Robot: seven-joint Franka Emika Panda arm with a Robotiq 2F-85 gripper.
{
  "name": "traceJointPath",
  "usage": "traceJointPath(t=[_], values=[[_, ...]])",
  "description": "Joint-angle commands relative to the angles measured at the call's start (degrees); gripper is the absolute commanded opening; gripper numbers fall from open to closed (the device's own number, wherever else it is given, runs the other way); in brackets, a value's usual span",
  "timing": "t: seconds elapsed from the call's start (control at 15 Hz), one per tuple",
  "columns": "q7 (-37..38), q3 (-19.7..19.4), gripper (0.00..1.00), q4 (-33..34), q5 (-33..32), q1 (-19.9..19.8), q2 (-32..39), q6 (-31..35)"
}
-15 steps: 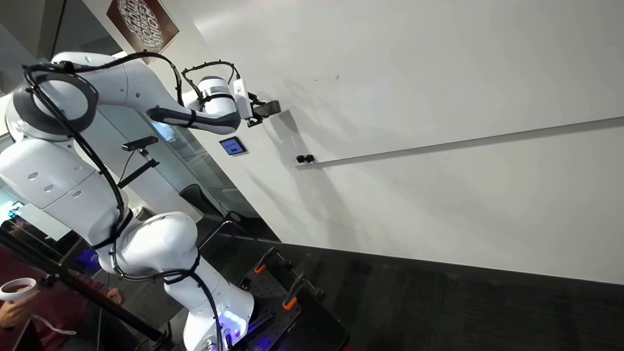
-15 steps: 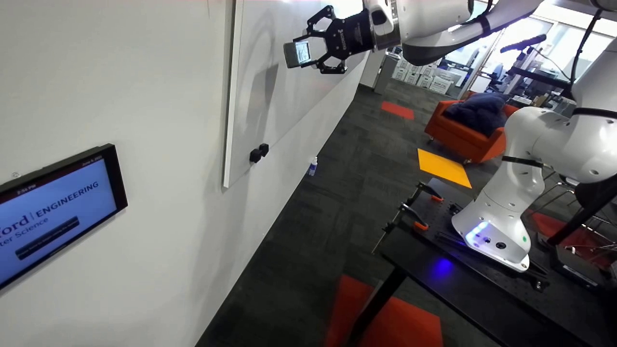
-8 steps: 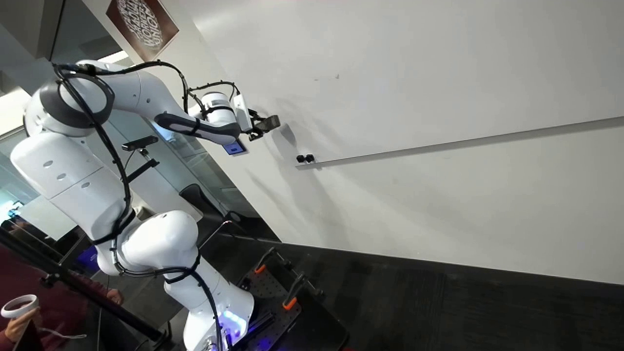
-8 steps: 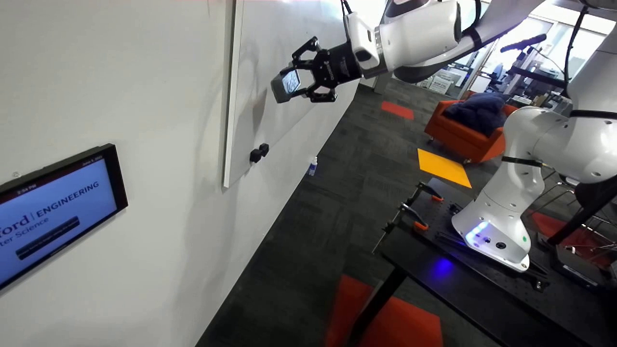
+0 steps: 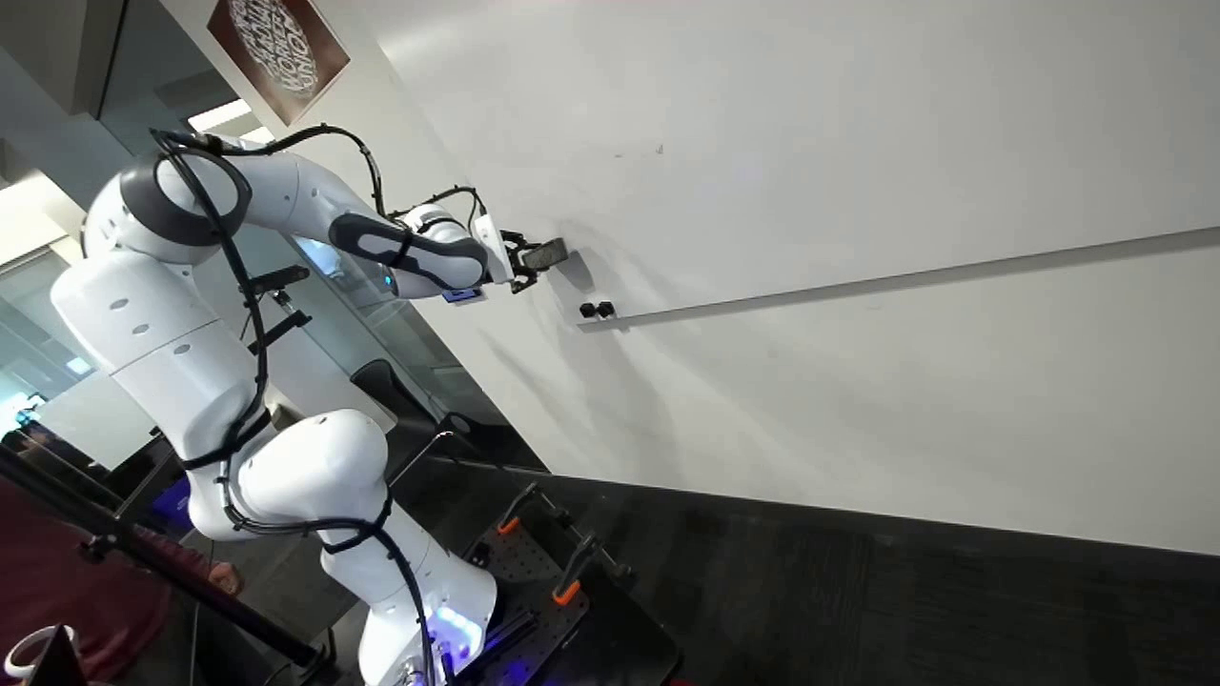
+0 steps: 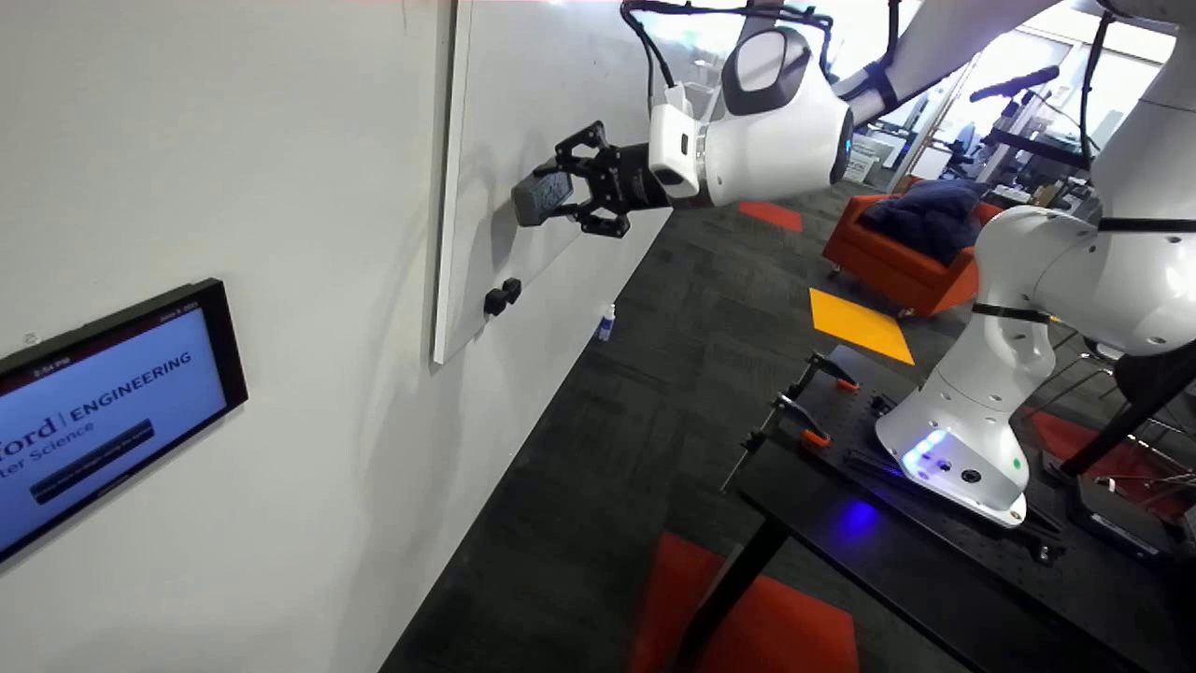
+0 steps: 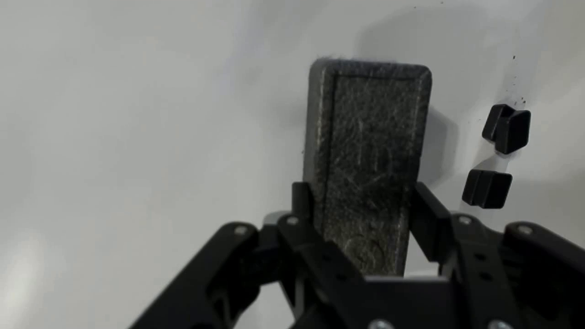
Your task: Pick up the duster, wipe the board clean and put it down
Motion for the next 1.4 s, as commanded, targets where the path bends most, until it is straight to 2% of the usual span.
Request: traceJointPath(t=[0.0,0.2,0.33,0.4,0.67,0.73,0.8,1.07,1.33], values=[[12.7,0.9,0.31,-0.1,-9.1,-0.5,3.3,-3.6],[21.1,1.0,0.31,-0.6,-14.7,-0.6,6.2,-5.9],[23.1,0.7,0.31,-0.2,-15.4,-0.7,7.5,-5.1],[17.2,11.2,0.56,-0.9,-12.8,-10.9,6.0,-6.1],[18.0,11.3,0.56,-0.9,-12.8,-11.0,7.0,-6.2],[18.1,11.1,0.31,-0.8,-12.0,-11.1,7.1,-6.7],[18.9,13.0,0.31,-0.9,-11.7,-12.5,7.4,-8.0],[21.4,26.3,0.31,-1.0,-13.5,-23.3,10.4,-17.3],[23.1,32.9,0.31,-0.9,-16.2,-28.5,14.3,-24.4]])
